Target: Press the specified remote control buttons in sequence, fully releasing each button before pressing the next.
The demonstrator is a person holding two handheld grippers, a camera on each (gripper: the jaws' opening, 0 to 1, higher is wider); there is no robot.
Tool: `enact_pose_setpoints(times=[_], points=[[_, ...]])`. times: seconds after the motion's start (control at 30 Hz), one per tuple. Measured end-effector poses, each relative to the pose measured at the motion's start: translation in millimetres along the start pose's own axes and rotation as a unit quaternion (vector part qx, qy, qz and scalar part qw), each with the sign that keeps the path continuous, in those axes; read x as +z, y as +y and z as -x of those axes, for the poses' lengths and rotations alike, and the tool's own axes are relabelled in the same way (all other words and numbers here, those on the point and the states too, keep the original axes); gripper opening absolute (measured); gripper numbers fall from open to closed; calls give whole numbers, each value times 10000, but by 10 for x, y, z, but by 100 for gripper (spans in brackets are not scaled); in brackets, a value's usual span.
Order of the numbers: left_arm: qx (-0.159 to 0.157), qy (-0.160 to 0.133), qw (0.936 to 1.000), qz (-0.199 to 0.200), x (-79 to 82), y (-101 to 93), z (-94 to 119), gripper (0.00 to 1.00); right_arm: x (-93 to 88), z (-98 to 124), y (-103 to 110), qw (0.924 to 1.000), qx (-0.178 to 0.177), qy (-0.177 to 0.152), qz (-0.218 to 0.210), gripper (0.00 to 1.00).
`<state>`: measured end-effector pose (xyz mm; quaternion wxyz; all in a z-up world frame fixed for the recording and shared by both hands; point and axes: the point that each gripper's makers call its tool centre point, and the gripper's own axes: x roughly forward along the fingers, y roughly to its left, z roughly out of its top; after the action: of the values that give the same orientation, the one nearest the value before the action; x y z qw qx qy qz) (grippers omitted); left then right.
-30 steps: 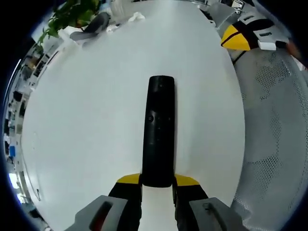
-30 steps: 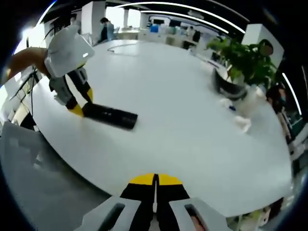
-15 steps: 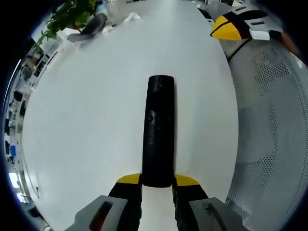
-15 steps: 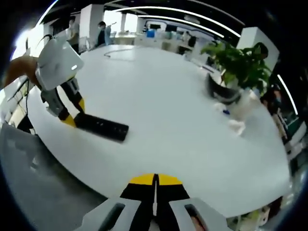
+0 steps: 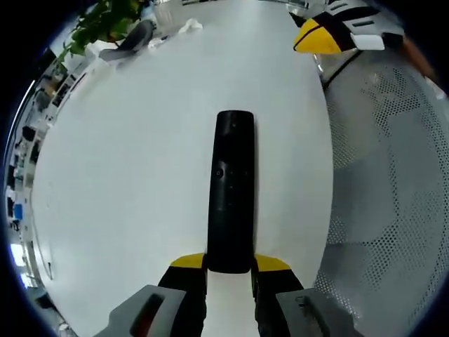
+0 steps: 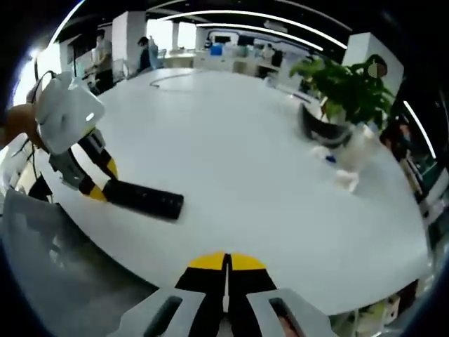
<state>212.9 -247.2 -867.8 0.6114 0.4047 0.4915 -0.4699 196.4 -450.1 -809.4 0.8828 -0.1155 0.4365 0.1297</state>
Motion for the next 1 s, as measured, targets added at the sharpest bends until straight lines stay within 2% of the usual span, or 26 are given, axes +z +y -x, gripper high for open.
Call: enact_pose_setpoints(times=[0.1, 0.17, 0.33, 0.47, 0.57, 0.7, 0.9, 1.0], points=[[14, -32, 10000, 42, -6, -65, 7, 23, -9, 0, 26, 10000, 47, 23, -57, 0], [26, -58, 9999, 119, -8, -104, 11, 23, -32, -4, 66, 9997, 163, 148, -117, 0], [31, -89, 9998, 170, -7, -197, 17, 23, 9, 10, 128, 9993, 358, 73, -119, 0], [18, -14, 9999, 153, 4, -272, 19, 23, 34, 11, 192, 9984, 547, 45, -100, 0], [34, 41, 9999, 162, 5, -335, 19, 23, 9, -18, 235, 9975, 676, 162, -105, 0], [25, 81, 9998, 159, 2, -407, 18, 23, -80, -71, 353, 9926, 1075, 556, -123, 0], [1, 140, 9999, 60, 2, -482, 16, 23, 47, -106, 469, 9833, 1720, 506, -304, 0], [9, 165, 9998, 92, 7, -490, 19, 23, 42, -138, 544, 9762, 2065, 609, -280, 0]])
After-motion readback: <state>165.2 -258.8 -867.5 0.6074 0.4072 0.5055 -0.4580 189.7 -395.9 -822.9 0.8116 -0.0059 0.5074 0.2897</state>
